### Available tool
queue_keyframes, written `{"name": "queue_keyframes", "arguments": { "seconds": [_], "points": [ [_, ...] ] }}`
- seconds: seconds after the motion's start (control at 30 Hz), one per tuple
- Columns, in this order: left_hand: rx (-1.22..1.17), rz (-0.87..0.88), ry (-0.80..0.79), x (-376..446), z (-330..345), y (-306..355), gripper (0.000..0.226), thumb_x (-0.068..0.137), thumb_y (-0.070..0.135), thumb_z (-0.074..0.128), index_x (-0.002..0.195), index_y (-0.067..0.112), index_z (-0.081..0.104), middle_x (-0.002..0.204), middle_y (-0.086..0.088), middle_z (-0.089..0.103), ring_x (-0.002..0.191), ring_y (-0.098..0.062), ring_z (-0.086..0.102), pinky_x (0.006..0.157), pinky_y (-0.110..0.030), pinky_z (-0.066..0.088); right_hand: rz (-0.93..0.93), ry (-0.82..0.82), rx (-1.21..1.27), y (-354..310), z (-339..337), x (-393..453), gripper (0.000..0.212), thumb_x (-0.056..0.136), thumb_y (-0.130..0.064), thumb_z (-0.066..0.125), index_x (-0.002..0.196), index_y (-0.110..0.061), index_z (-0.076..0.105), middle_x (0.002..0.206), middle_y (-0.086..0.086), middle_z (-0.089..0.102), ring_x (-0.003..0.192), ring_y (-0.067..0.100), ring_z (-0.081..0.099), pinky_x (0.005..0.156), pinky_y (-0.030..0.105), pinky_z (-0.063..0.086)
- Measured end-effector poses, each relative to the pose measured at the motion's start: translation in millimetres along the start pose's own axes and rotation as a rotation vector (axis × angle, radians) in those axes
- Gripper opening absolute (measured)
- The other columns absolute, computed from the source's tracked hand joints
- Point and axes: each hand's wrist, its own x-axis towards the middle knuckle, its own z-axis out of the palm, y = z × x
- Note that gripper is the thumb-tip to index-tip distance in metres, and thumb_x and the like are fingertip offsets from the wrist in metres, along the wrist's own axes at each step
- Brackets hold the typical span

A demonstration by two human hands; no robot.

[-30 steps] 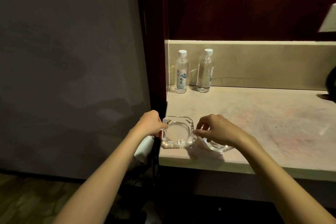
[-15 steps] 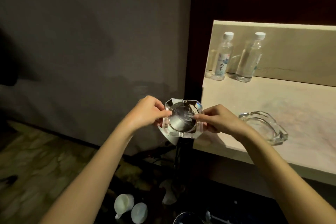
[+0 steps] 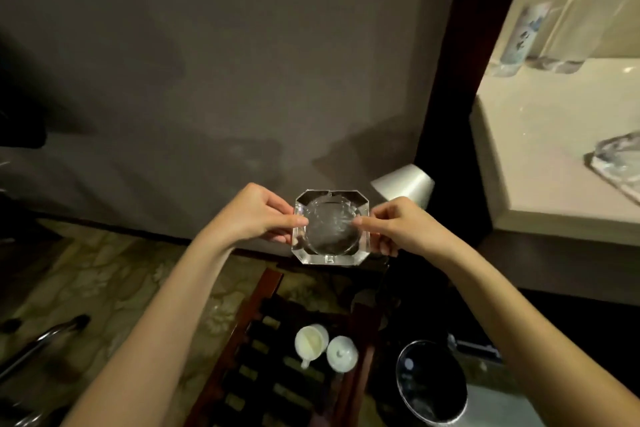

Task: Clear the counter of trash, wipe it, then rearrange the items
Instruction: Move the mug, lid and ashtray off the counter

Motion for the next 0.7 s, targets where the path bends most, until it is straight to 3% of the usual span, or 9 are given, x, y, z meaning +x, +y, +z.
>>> {"name": "queue_keyframes", "arguments": {
  "seconds": [0.13,0.27,0.5,0.7],
  "points": [
    [-0.061,-0.083,-0.052,13,-22,-57,0.016,0.078,0.003,0.073,0.088,-0.008,0.070,0.063,-0.013,0.069,0.048,-0.008,0.064,0.049,-0.015,0.054,0.054,0.018,0.033,29,56,21,0.043,0.090,-0.025,0.065,0.071,0.014,0.061,0.051,0.004,0.062,0.040,0.007,0.053,0.041,0.016,0.040],
    [-0.042,-0.153,-0.105,31,-36,-118,0.015,0.080,0.004,0.072,0.092,-0.006,0.070,0.064,-0.013,0.070,0.049,-0.007,0.064,0.048,-0.013,0.051,0.145,0.005,0.070,62,105,43,0.036,0.088,-0.025,0.067,0.062,-0.001,0.062,0.053,0.004,0.063,0.041,0.006,0.054,0.042,0.015,0.040],
    [-0.030,-0.289,-0.145,72,-35,-239,0.009,0.076,0.006,0.074,0.084,0.007,0.072,0.067,-0.009,0.073,0.057,-0.010,0.068,0.056,-0.017,0.057,0.358,-0.035,0.139,153,187,88,0.037,0.088,-0.022,0.068,0.075,0.012,0.065,0.061,0.013,0.066,0.050,0.015,0.061,0.051,0.021,0.049],
    [-0.012,-0.455,-0.190,112,-17,-357,0.016,0.076,0.000,0.073,0.092,0.001,0.070,0.077,-0.006,0.074,0.067,-0.010,0.071,0.063,-0.018,0.058,0.492,-0.047,0.013,236,265,116,0.033,0.093,-0.025,0.062,0.066,-0.005,0.063,0.059,0.007,0.066,0.049,0.013,0.062,0.058,0.024,0.055]
  ]
}}
